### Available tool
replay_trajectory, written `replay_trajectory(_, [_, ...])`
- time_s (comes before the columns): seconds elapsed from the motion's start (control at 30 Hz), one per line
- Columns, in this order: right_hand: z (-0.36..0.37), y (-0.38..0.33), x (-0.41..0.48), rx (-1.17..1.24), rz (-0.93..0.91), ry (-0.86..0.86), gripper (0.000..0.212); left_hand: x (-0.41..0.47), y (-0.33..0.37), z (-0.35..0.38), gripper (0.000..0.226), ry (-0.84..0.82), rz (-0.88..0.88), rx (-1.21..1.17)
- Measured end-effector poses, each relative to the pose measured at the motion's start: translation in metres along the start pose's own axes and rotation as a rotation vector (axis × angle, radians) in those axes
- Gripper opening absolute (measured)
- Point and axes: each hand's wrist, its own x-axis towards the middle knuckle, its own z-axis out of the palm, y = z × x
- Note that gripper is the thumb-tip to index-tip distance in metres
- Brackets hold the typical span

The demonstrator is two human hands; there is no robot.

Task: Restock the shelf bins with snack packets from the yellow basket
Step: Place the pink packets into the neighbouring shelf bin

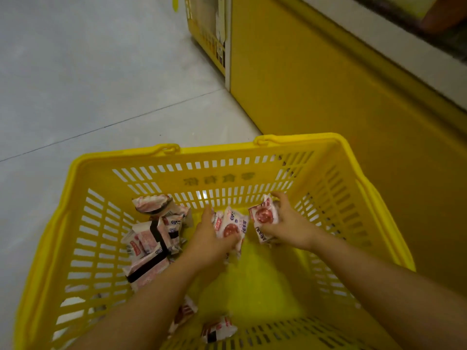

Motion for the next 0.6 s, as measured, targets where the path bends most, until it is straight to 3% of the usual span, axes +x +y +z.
replay_trajectory(0.13, [-0.023,-0.042,-0.043,0.301,0.000,0.123,0.049,-0.035,0.049,-0.005,0.065,-0.128,-0.006,-0.489])
replay_trajectory(0.3, [-0.062,-0.114,-0.125,0.562,-0.081,0.207,0.028,-0.104,0.134,-0.001,0.041,-0.241,0.157,-0.804])
replay_trajectory(0.47, [-0.097,-0.174,-0.233,0.594,-0.174,0.277,0.014,-0.196,0.218,0.004,0.021,-0.416,0.315,-0.852])
replay_trajectory(0.6, [-0.123,-0.207,-0.323,0.594,-0.290,0.313,0.026,-0.267,0.269,0.010,0.040,-0.521,0.467,-0.702])
